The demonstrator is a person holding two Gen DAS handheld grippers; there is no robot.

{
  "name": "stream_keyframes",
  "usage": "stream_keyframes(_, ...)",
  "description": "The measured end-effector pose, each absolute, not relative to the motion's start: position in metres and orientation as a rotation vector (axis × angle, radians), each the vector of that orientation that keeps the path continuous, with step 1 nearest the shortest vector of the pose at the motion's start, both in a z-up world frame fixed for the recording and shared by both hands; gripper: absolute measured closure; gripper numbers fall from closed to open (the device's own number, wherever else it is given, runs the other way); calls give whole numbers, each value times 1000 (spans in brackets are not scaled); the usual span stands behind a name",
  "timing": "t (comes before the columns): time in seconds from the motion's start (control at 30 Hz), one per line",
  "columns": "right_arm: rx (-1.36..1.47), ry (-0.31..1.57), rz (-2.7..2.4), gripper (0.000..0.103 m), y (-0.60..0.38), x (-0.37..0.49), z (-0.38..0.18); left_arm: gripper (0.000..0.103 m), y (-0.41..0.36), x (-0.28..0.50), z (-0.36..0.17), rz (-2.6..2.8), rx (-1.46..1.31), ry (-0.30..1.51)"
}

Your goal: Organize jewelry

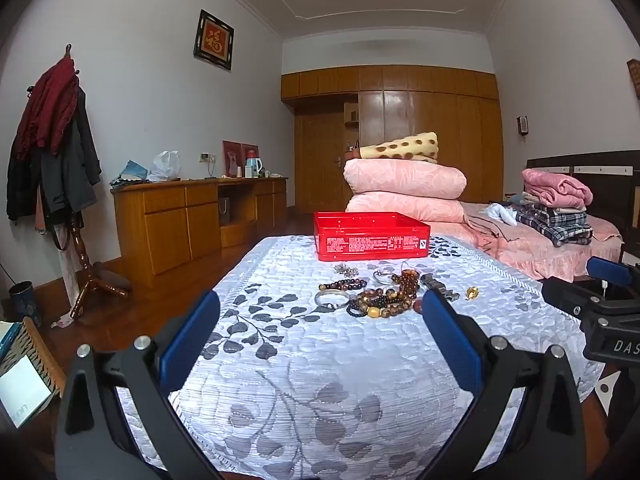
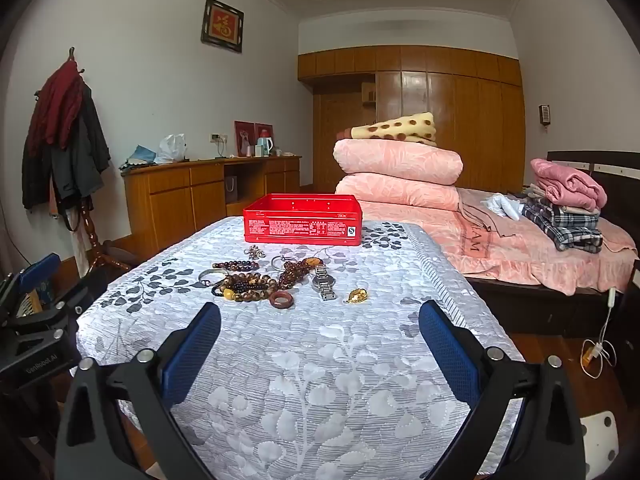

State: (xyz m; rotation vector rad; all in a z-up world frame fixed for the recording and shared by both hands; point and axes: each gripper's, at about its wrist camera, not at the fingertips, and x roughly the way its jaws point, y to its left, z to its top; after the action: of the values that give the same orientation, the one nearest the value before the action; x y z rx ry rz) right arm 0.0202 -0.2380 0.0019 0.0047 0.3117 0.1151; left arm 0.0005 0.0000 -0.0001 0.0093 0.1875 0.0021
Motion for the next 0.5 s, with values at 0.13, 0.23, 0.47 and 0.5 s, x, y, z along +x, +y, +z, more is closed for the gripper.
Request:
stream_keyframes(0.13, 9, 310, 116, 6, -239, 20, 2, 5, -1, 1, 0, 4, 19, 191)
stream_keyframes(0.23, 7, 308, 116, 6, -239, 20, 2, 5, -2, 2, 0, 9, 20, 188)
stream_keyframes(0.47, 11, 308, 116, 6, -240, 20, 2, 5, 3, 1, -2, 16, 12, 181)
stream_keyframes(0.5, 11, 308, 116, 6, -240, 20, 2, 5, 2, 2, -2, 18, 12, 179)
